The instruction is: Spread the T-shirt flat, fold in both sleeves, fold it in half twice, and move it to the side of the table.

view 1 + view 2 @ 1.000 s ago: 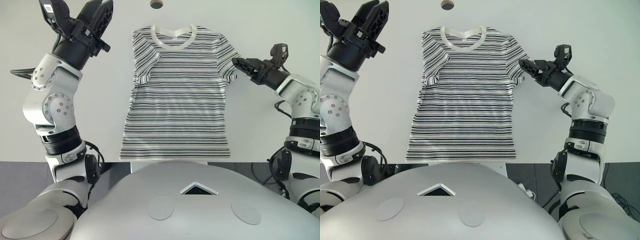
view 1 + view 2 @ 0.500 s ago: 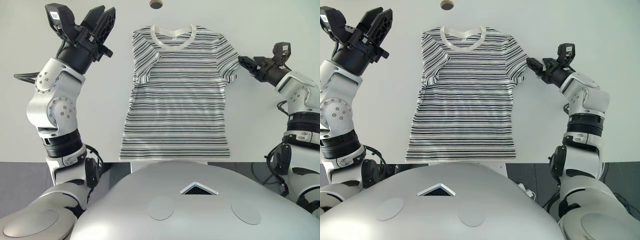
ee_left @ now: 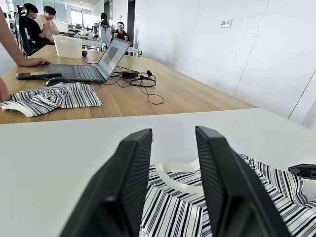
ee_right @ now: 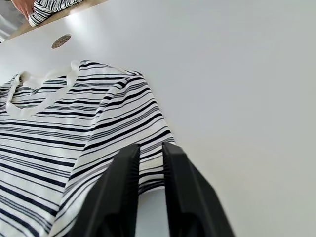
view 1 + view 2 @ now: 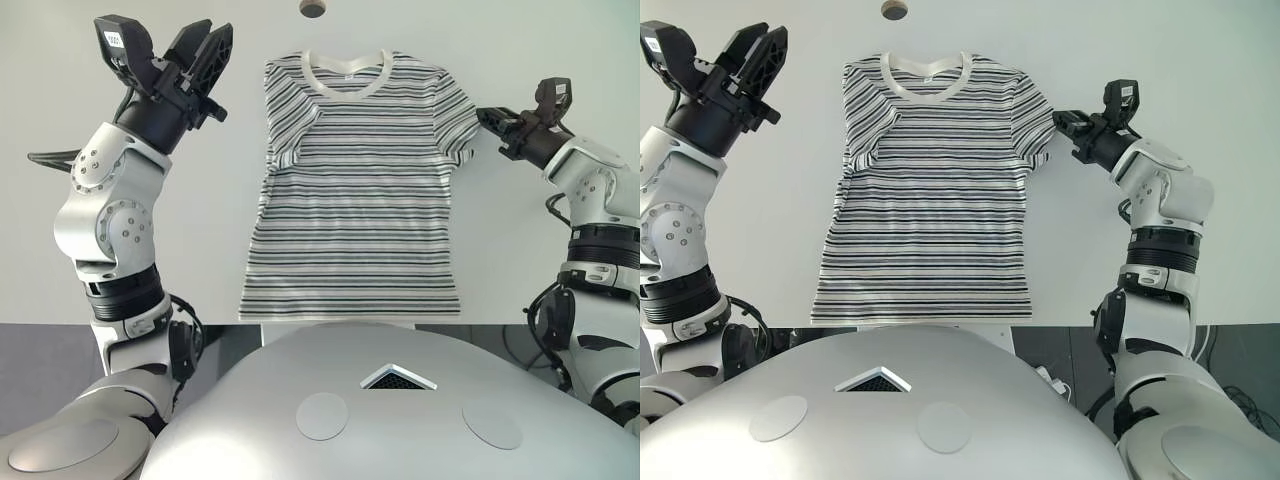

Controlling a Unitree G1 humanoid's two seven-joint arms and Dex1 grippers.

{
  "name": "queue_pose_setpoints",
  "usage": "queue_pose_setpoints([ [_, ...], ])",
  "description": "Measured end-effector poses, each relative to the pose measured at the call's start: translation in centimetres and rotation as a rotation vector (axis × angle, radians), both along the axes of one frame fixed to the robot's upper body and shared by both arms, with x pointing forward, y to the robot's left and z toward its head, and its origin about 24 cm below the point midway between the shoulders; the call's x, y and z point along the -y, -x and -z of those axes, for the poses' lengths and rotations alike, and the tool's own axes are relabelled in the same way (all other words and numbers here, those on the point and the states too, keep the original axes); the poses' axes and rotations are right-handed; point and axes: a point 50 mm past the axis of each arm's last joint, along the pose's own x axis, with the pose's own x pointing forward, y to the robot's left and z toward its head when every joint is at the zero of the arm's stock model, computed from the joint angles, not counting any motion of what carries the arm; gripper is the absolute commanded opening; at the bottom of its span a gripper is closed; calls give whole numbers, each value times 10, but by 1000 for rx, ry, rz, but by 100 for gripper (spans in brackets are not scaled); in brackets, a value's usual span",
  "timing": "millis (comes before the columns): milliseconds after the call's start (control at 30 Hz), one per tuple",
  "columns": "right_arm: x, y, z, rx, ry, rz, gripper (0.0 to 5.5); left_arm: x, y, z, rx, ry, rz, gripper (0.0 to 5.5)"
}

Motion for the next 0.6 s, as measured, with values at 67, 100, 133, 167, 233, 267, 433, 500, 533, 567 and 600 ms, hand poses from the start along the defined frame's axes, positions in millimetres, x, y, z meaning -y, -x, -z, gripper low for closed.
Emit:
queue_pose_setpoints([
  [67, 1, 1, 2, -6, 11, 3, 16, 0, 1, 1, -3, 0, -1, 165],
  [100, 0, 1, 2, -8, 21, -2, 16, 0, 1, 0, -2, -1, -1, 165],
  [133, 0, 2, 4, -11, 31, -6, 16, 0, 1, 0, 2, -3, 0, 165],
  [167, 0, 2, 4, -15, 45, -8, 16, 0, 2, -1, 3, -3, 0, 165],
  [233, 0, 4, 6, -19, 58, -14, 16, 0, 3, 0, 0, -5, -2, 165],
  [267, 0, 4, 7, -21, 62, -17, 16, -1, 3, 1, -2, -6, -2, 165],
  [433, 1, 5, 8, -4, 86, -15, 16, -1, 4, 2, -8, -6, -4, 165],
  [500, 2, 4, 4, 27, 122, -18, 50, -1, 4, 2, -9, -6, -5, 165],
  [533, 3, 3, 2, 41, 136, -22, 69, -1, 4, 2, -9, -7, -4, 165],
  [567, 4, 3, 1, 48, 148, -23, 86, -1, 4, 2, -9, -7, -5, 165],
  [600, 5, 3, 1, 53, 170, -27, 106, -1, 4, 3, -10, -14, -8, 165],
])
